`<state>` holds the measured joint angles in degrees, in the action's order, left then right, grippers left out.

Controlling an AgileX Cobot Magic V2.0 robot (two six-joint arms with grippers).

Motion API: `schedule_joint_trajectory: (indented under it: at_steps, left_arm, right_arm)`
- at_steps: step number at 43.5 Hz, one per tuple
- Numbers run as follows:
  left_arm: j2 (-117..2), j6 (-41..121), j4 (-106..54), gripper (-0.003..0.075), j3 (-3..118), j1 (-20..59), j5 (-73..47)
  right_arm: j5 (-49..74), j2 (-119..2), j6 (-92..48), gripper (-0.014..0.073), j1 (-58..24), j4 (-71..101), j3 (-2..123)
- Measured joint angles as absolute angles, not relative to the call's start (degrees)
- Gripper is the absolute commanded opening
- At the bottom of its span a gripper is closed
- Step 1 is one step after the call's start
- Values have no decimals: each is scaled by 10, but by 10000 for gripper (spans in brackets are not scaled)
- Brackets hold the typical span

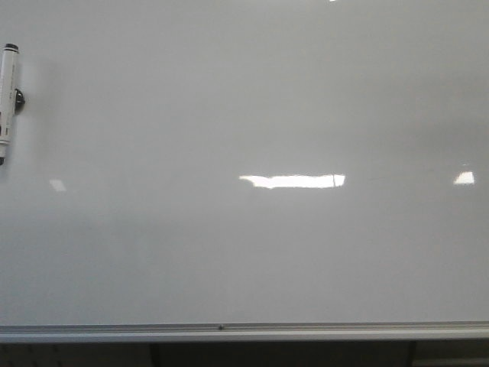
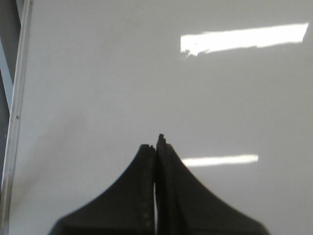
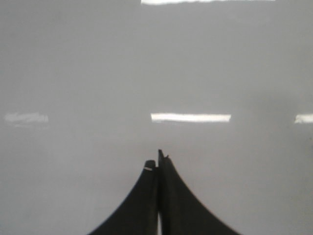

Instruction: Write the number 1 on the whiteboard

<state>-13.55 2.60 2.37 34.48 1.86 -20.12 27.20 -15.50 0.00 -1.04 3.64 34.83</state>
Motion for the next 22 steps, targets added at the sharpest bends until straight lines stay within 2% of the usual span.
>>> schedule_joint_trajectory:
  at_steps: [12, 22]
  left_arm:
    - [-220, 26, 24, -20, 356, 19, -279]
    - [-263, 26, 24, -20, 355, 19, -332]
  right_arm:
    - [395, -268, 0, -69, -10, 36, 388]
    - [403, -326, 0, -69, -10, 36, 388]
